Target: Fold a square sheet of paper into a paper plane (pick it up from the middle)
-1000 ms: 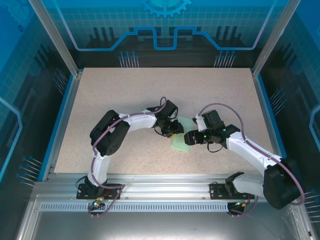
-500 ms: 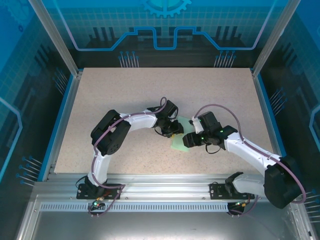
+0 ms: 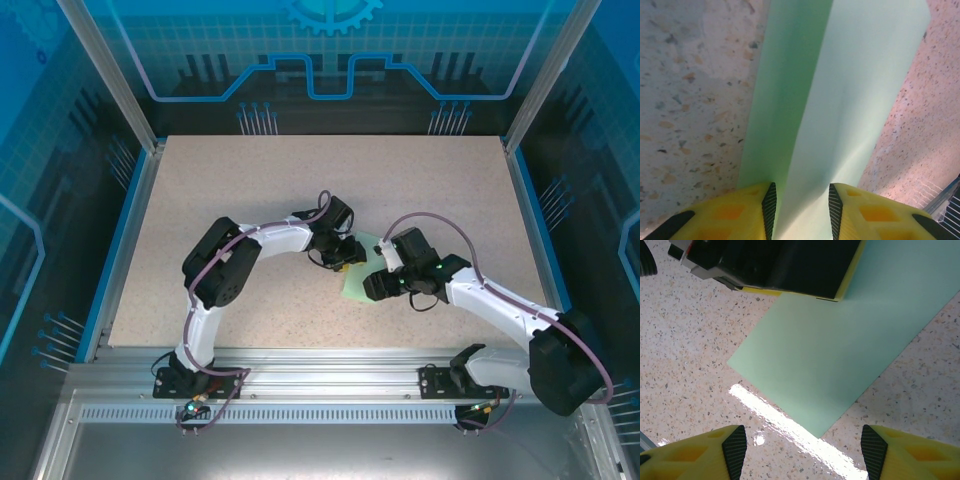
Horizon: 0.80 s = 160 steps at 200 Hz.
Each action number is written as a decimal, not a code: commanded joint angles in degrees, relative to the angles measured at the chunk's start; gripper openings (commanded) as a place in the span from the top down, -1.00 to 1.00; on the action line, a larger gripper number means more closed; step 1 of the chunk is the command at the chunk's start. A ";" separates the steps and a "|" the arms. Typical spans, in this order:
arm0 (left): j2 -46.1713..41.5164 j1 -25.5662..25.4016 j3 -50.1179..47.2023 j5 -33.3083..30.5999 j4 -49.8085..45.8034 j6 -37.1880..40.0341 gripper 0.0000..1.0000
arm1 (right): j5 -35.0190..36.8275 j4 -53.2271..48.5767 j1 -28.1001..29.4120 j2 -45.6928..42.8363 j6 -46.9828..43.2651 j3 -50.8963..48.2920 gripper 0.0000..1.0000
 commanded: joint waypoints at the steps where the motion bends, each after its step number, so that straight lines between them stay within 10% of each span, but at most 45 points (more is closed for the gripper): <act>1: 1.05 0.66 1.58 2.05 -0.67 0.22 0.25 | 0.99 -0.01 1.31 0.79 -1.28 0.66 -0.30; 160: -0.10 1.08 1.49 6.17 1.84 -1.89 0.26 | 27.06 -0.01 24.06 14.56 -0.22 9.88 -0.48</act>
